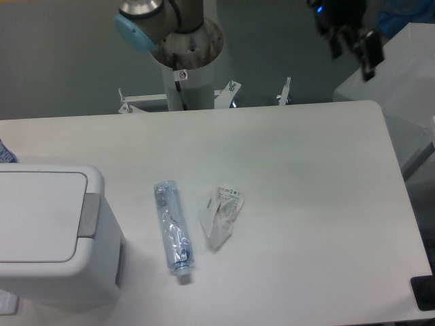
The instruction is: Open the trash can
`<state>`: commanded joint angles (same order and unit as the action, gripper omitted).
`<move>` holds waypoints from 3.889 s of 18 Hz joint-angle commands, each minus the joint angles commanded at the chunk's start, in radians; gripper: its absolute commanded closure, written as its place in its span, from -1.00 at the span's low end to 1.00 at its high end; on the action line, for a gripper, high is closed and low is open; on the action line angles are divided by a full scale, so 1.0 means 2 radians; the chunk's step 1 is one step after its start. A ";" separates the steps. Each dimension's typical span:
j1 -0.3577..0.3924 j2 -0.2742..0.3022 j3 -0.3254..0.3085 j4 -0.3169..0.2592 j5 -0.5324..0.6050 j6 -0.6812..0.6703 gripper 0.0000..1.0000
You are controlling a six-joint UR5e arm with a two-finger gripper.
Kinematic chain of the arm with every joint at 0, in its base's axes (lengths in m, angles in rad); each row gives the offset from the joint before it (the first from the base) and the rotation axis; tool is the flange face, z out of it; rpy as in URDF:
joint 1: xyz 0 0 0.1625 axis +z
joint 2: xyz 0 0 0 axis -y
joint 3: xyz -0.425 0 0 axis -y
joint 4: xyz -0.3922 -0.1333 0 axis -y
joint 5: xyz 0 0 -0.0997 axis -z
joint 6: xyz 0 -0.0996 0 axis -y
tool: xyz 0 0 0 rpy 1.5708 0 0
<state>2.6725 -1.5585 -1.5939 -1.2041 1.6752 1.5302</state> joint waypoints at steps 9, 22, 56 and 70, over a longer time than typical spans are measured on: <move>-0.019 -0.031 0.038 0.008 -0.196 -0.350 -1.00; -0.154 -0.085 0.055 0.078 -0.236 -0.707 -1.00; -0.213 -0.122 0.057 0.103 -0.229 -0.812 -1.00; -0.218 -0.128 0.057 0.104 -0.229 -0.812 -1.00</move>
<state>2.2365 -1.8147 -1.4803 -0.9956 1.2180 -0.0936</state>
